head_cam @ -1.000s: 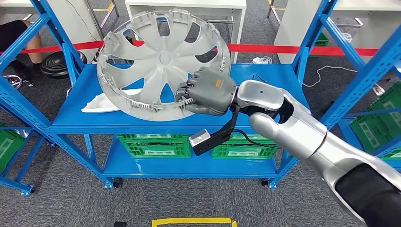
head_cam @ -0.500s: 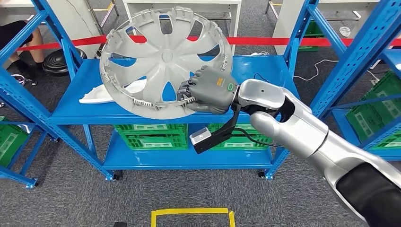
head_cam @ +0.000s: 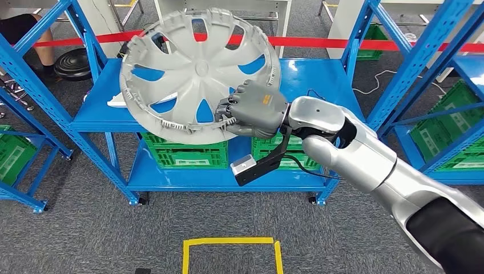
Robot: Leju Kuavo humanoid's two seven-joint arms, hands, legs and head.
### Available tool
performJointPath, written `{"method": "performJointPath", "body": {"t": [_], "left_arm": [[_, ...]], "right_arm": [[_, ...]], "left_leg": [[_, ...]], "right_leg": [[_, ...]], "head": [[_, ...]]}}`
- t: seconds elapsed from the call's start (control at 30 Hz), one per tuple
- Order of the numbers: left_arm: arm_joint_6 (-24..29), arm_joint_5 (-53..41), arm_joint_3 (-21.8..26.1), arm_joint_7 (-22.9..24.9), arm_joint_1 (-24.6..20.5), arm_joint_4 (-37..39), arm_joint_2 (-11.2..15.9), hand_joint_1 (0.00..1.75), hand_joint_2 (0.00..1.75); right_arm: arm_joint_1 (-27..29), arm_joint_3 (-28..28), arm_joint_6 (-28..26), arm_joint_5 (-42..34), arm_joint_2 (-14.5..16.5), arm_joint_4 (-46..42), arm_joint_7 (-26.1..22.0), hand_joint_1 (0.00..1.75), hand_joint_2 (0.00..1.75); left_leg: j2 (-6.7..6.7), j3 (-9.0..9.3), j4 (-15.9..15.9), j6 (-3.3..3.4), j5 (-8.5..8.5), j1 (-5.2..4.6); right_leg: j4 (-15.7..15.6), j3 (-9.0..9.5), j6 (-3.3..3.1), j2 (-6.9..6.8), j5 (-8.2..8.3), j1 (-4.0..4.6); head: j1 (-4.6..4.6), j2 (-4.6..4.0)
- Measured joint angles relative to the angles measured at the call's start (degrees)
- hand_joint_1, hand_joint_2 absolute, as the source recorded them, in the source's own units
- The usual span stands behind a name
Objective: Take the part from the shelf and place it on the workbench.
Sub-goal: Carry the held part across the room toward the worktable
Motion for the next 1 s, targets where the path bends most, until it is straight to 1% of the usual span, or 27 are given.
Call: {"method": "performJointPath", "body": {"t": [0.03, 0.07, 0.1, 0.13, 0.17, 0.2, 0.23, 0.27, 0.3, 0.33, 0.37, 0.4, 0.5, 0.53, 0.57, 0.63, 0.67, 0.7, 0.73, 0.77, 0.8, 0.83, 0.87, 0.9, 0.93, 0.97, 1.0], "left_arm": [[0.0, 0.0, 0.0, 0.0, 0.0, 0.0, 0.0, 0.0, 1.75], [0.0, 0.0, 0.0, 0.0, 0.0, 0.0, 0.0, 0.0, 1.75], [0.0, 0.0, 0.0, 0.0, 0.0, 0.0, 0.0, 0.0, 1.75], [0.0, 0.0, 0.0, 0.0, 0.1, 0.0, 0.0, 0.0, 1.75], [0.0, 0.0, 0.1, 0.0, 0.1, 0.0, 0.0, 0.0, 1.75], [0.0, 0.0, 0.2, 0.0, 0.2, 0.0, 0.1, 0.0, 1.75], [0.0, 0.0, 0.3, 0.0, 0.2, 0.0, 0.1, 0.0, 1.75], [-0.1, 0.0, 0.4, 0.0, 0.2, 0.0, 0.1, 0.0, 1.75], [-0.1, 0.0, 0.5, 0.0, 0.1, 0.0, 0.1, 0.0, 1.75], [-0.2, 0.0, 0.5, 0.0, 0.1, 0.0, 0.1, 0.0, 1.75], [-0.2, 0.0, 0.5, 0.0, 0.1, 0.0, 0.1, 0.0, 1.75], [-0.2, 0.0, 0.5, 0.0, 0.1, 0.0, 0.1, 0.0, 1.75], [-0.3, 0.0, 0.5, 0.0, 0.1, 0.0, 0.1, 0.0, 1.75], [-0.4, 0.0, 0.5, 0.0, 0.1, 0.0, 0.1, 0.0, 1.75], [-0.5, 0.1, 0.5, 0.0, 0.1, 0.0, 0.1, 0.0, 1.75], [-0.8, 0.1, 0.5, -0.1, -0.1, 0.0, 0.2, 0.0, 1.75], [-0.9, 0.2, 0.5, -0.1, -0.1, 0.0, 0.3, 0.0, 1.75], [-0.9, 0.2, 0.6, -0.1, -0.1, 0.0, 0.3, 0.0, 1.75], [-0.9, 0.2, 0.6, -0.1, -0.1, 0.0, 0.4, 0.0, 1.75], [-0.9, 0.1, 0.6, 0.0, -0.1, 0.0, 0.4, 0.0, 1.75], [-0.9, 0.1, 0.6, 0.0, -0.2, 0.0, 0.5, 0.0, 1.75], [-0.9, 0.1, 0.6, 0.0, -0.2, 0.0, 0.5, 0.0, 1.75], [-0.9, 0.1, 0.6, 0.0, -0.2, 0.0, 0.5, 0.0, 1.75], [-0.9, 0.1, 0.6, 0.0, -0.2, 0.0, 0.5, 0.0, 1.75], [-0.9, 0.1, 0.6, 0.0, -0.2, 0.0, 0.5, 0.0, 1.75], [-0.9, 0.1, 0.6, 0.0, -0.2, 0.0, 0.5, 0.0, 1.75], [-0.9, 0.1, 0.6, 0.0, -0.2, 0.0, 0.5, 0.0, 1.75]], "right_arm": [[0.4, -0.2, -0.3, 0.1, -0.3, -0.1, 0.0, 1.75, 1.75], [0.8, -0.5, -0.7, 0.2, -0.6, -0.1, 0.1, 1.75, 1.75], [1.2, -0.7, -1.0, 0.3, -1.0, -0.2, 0.1, 1.75, 1.75], [1.5, -0.8, -1.3, 0.4, -1.3, -0.2, 0.1, 1.75, 1.75], [1.7, -0.9, -1.5, 0.5, -1.6, -0.2, 0.0, 1.75, 1.75], [1.9, -1.1, -1.7, 0.6, -1.7, -0.2, -0.1, 1.75, 1.75], [2.0, -1.3, -1.9, 0.8, -1.8, -0.2, -0.2, 1.75, 1.75], [2.1, -1.5, -2.1, 0.9, -1.8, -0.2, -0.3, 1.75, 1.75], [2.3, -1.7, -2.3, 1.0, -1.9, -0.2, -0.5, 1.75, 1.75], [2.5, -1.7, -2.4, 1.1, -1.9, -0.2, -0.6, 1.75, 1.75], [2.7, -1.8, -2.4, 1.3, -1.9, -0.2, -0.6, 1.75, 1.75], [2.8, -1.8, -2.4, 1.3, -1.9, -0.2, -0.6, 1.75, 1.75], [2.8, -1.9, -2.4, 1.4, -2.0, -0.2, -0.7, 1.75, 1.75], [2.8, -1.9, -2.4, 1.4, -2.0, -0.2, -0.7, 1.75, 1.75], [2.8, -1.9, -2.4, 1.5, -2.0, -0.2, -0.7, 1.75, 1.75], [2.7, -2.2, -2.5, 1.9, -1.9, -0.1, -1.0, 1.75, 1.75], [2.7, -2.4, -2.6, 2.1, -1.9, 0.0, -1.2, 1.75, 1.75], [2.7, -2.5, -2.6, 2.3, -1.8, 0.0, -1.4, 1.75, 1.75], [2.7, -2.5, -2.5, 2.3, -1.8, 0.1, -1.4, 1.75, 1.75], [2.6, -2.5, -2.5, 2.4, -1.8, 0.2, -1.4, 1.75, 1.75], [2.5, -2.5, -2.4, 2.4, -1.7, 0.2, -1.4, 1.75, 1.75], [2.4, -2.5, -2.4, 2.4, -1.6, 0.3, -1.4, 1.75, 1.75], [2.3, -2.5, -2.3, 2.4, -1.6, 0.3, -1.4, 1.75, 1.75], [2.3, -2.5, -2.2, 2.4, -1.5, 0.4, -1.3, 1.75, 1.75], [2.3, -2.5, -2.2, 2.4, -1.5, 0.5, -1.3, 1.75, 1.75], [2.2, -2.5, -2.1, 2.4, -1.4, 0.5, -1.3, 1.75, 1.75], [2.2, -2.5, -2.1, 2.4, -1.4, 0.6, -1.3, 1.75, 1.75]], "left_leg": [[-0.07, -0.23, 0.1, -0.33, 0.35, -0.04], [-0.15, -0.39, 0.0, -0.71, 0.76, -0.04], [-0.21, -0.48, -0.1, -1.1, 1.18, -0.05], [-0.29, -0.73, 0.1, -1.46, 1.08, 0.0], [-0.33, -1.19, 0.8, -1.84, 0.13, 0.05], [-0.36, -1.85, 2.5, -2.18, -1.67, 0.1], [-0.37, -2.71, 5.2, -2.47, -4.22, 0.24], [-0.36, -3.63, 8.7, -2.73, -6.74, 0.31], [-0.35, -4.29, 12.0, -2.92, -8.47, 0.35], [-0.36, -4.47, 14.4, -3.03, -9.19, 0.36], [-0.36, -4.16, 15.4, -3.07, -9.02, 0.36], [-0.36, -3.66, 15.6, -3.06, -8.48, 0.36], [-0.35, -2.72, 14.7, -2.99, -7.51, 0.35], [-0.36, -1.87, 13.5, -2.92, -6.88, 0.35], [-0.36, -0.15, 11.2, -2.76, -6.03, 0.35], [-0.5, 4.57, 3.6, -1.71, -5.5, -0.04], [-0.56, 6.11, 0.7, -1.04, -5.56, -0.24], [-0.54, 6.84, -1.2, -0.31, -5.63, -0.33], [-0.44, 6.61, -1.4, 0.16, -5.03, -0.26], [-0.32, 6.23, -1.6, 0.62, -4.34, -0.16], [-0.19, 5.74, -1.7, 0.98, -3.65, -0.07], [-0.11, 4.99, -1.7, 1.22, -3.04, -0.09], [-0.05, 4.17, -1.6, 1.38, -2.45, -0.09], [-0.02, 3.33, -1.5, 1.42, -1.9, -0.09], [-0.01, 2.5, -1.4, 1.39, -1.36, -0.09], [-0.02, 1.65, -1.1, 1.31, -0.87, -0.06], [-0.03, 0.86, -0.9, 1.18, -0.43, -0.04]], "right_leg": [[-1.9, 1.1, -0.41, 0.03, -0.45, 0.14], [-2.6, 1.29, -0.87, 0.08, -0.6, 0.34], [-2.6, 1.02, -1.32, 0.1, -0.2, 0.29], [-2.8, 0.73, -1.68, 0.06, 0.22, 0.19], [-2.9, 0.3, -2.13, 0.03, 0.79, 0.07], [-3.0, -0.18, -2.5, 0.01, 1.38, -0.11], [-3.0, -0.76, -2.75, 0.01, 1.93, -0.16], [-3.0, -1.37, -2.9, 0.04, 2.42, -0.15], [-3.0, -2.0, -2.92, 0.05, 2.94, -0.12], [-2.9, -2.69, -2.87, 0.06, 3.48, -0.1], [-2.9, -3.31, -2.8, 0.07, 3.96, -0.08], [-2.9, -3.77, -2.74, 0.07, 4.31, -0.07], [-2.9, -4.22, -2.67, 0.07, 4.63, -0.07], [-2.8, -4.44, -2.61, 0.07, 4.81, -0.06], [-2.8, -4.77, -2.5, 0.07, 5.09, -0.06], [-3.0, -5.6, -1.64, -0.06, 6.5, -0.1], [-3.3, -5.85, -1.09, -0.1, 7.28, -0.13], [-3.4, -6.09, -0.52, -0.14, 7.85, -0.19], [-3.2, -6.37, -0.19, -0.12, 7.47, -0.25], [-2.2, -6.9, 0.06, -0.09, 6.11, -0.27], [0.0, -7.73, 0.22, -0.08, 3.81, -0.32], [3.4, -8.73, 0.37, -0.07, 1.02, -0.35], [7.2, -9.72, 0.49, -0.06, -1.39, -0.38], [10.5, -10.3, 0.6, -0.06, -2.78, -0.4], [12.3, -10.13, 0.68, -0.06, -2.94, -0.43], [12.1, -8.97, 0.7, -0.07, -2.04, -0.45], [9.8, -6.81, 0.67, -0.09, -0.7, -0.49]], "head": [[0.02, 0.0], [0.03, 0.0], [0.04, 0.0], [0.06, 0.0], [0.01, 0.0], [-0.06, 0.0], [-0.1, 0.0], [-0.16, 0.0], [-0.15, 0.0], [-0.15, 0.0], [-0.15, 0.0], [-0.15, 0.0], [-0.15, 0.0], [-0.15, 0.0], [-0.15, 0.0], [-0.14, 0.0], [-0.14, 0.0], [-0.14, 0.0], [-0.13, 0.0], [-0.11, 0.0], [-0.09, 0.0], [-0.08, 0.0], [-0.08, 0.0], [-0.08, 0.0], [-0.07, 0.0], [-0.06, 0.0], [-0.06, 0.0]]}}
